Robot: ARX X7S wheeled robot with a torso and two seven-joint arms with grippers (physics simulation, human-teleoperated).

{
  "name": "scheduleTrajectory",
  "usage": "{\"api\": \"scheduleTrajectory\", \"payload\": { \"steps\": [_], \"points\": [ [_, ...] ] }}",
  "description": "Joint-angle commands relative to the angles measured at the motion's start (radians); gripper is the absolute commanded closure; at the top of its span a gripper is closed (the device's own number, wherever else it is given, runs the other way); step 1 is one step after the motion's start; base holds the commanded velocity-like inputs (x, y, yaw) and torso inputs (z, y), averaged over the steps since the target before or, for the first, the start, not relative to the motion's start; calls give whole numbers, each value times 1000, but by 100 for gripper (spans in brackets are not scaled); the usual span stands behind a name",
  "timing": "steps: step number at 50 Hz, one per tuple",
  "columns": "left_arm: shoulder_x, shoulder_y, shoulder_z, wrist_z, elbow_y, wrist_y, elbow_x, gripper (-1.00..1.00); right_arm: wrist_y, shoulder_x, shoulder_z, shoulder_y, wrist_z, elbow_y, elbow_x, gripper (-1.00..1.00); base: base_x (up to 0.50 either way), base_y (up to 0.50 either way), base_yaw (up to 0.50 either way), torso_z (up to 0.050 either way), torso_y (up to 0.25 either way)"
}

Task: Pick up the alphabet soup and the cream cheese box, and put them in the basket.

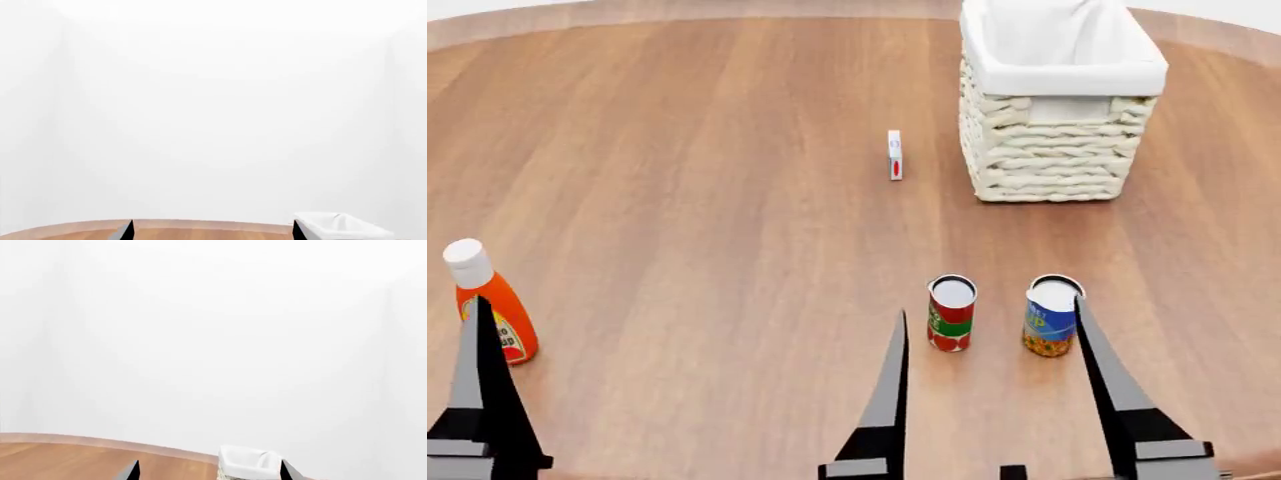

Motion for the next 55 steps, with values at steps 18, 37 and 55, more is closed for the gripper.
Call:
{"api": "scheduleTrajectory", "payload": {
  "steps": [18, 37, 55],
  "points": [
    [-25, 8, -3, -19, 33, 3, -58, -100, 93, 26, -33, 11, 16, -116, 0, -100, 16, 0, 0, 0, 0],
    [-39, -1, 20, -31, 15, 5, -55, -100, 94, 46, -31, 14, 36, -104, 28, -100, 176, 0, 0, 0, 0],
    [-50, 16, 29, -46, 12, 20, -57, -100, 89, 60, -36, 5, 57, -105, 46, -100, 220, 0, 0, 0, 0]
  ]
}}
